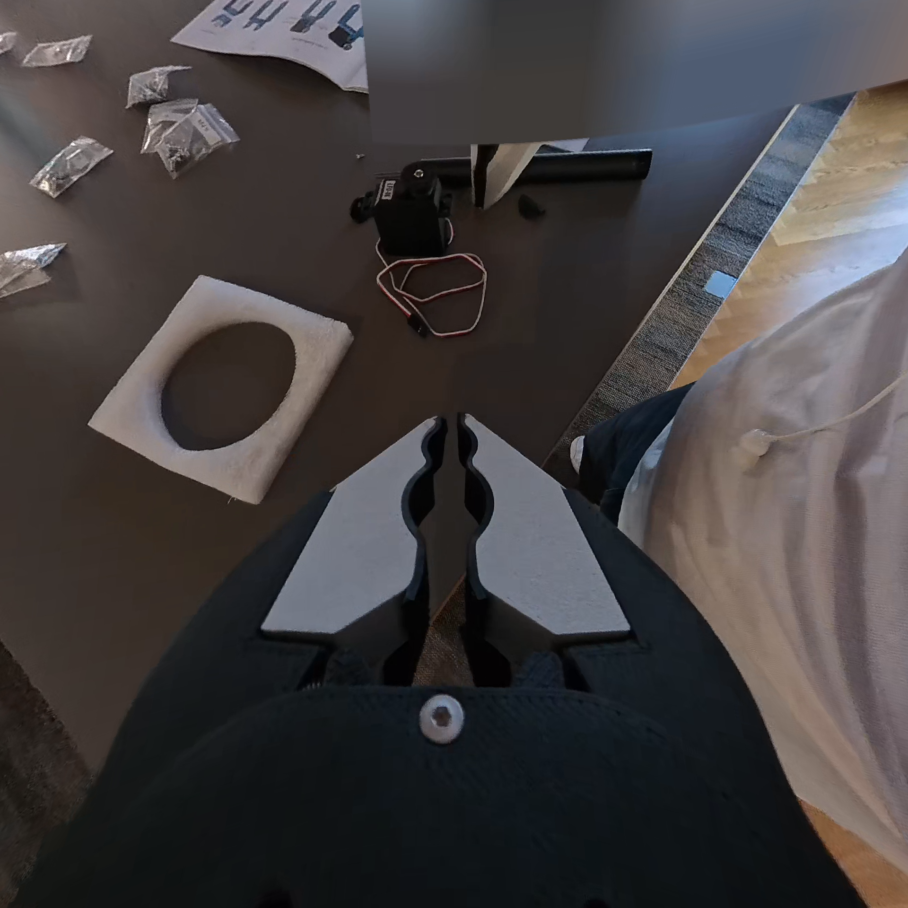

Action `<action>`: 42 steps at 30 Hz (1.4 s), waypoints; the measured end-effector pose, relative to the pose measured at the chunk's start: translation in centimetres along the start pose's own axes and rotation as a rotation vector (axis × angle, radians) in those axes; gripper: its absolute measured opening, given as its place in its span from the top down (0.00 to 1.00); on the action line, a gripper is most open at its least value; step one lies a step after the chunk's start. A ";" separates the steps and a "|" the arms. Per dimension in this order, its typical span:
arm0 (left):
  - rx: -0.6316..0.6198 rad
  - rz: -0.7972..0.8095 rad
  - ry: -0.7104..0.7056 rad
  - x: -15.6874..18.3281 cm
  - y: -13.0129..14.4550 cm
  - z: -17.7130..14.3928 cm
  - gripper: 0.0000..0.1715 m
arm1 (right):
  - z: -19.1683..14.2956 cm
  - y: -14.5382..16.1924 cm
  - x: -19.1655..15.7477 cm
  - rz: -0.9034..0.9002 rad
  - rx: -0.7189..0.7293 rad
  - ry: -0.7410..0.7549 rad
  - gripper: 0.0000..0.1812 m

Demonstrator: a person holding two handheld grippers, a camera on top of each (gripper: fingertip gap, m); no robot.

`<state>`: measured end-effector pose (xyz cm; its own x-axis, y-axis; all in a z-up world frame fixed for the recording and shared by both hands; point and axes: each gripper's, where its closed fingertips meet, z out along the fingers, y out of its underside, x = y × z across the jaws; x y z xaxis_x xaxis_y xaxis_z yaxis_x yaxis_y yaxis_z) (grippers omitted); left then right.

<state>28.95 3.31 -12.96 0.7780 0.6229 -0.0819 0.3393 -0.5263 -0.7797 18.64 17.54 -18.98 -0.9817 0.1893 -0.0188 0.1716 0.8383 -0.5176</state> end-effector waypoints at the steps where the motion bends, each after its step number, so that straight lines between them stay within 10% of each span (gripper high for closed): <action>1: 0.000 -0.004 -0.004 -0.1 0.0 -0.1 0.98 | -0.2 0.0 0.0 0.006 0.000 -0.006 0.99; 19: 0.068 -0.067 -0.046 -1.2 -2.9 3.8 0.93 | -10.2 0.7 3.1 0.061 0.618 0.121 0.87; 31: 0.031 0.032 -0.088 -3.9 -4.4 7.8 0.82 | -7.6 -6.2 -0.8 0.118 0.849 0.067 0.83; 42: 0.268 0.113 0.233 -10.9 -5.8 5.9 0.71 | -4.5 -7.2 -0.7 0.230 0.726 0.740 0.78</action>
<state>15.37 2.96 -11.16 0.9127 0.4045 -0.0577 0.1173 -0.3947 -0.9113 18.47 13.71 -11.37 -0.5958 0.7732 0.2172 0.0169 0.2825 -0.9591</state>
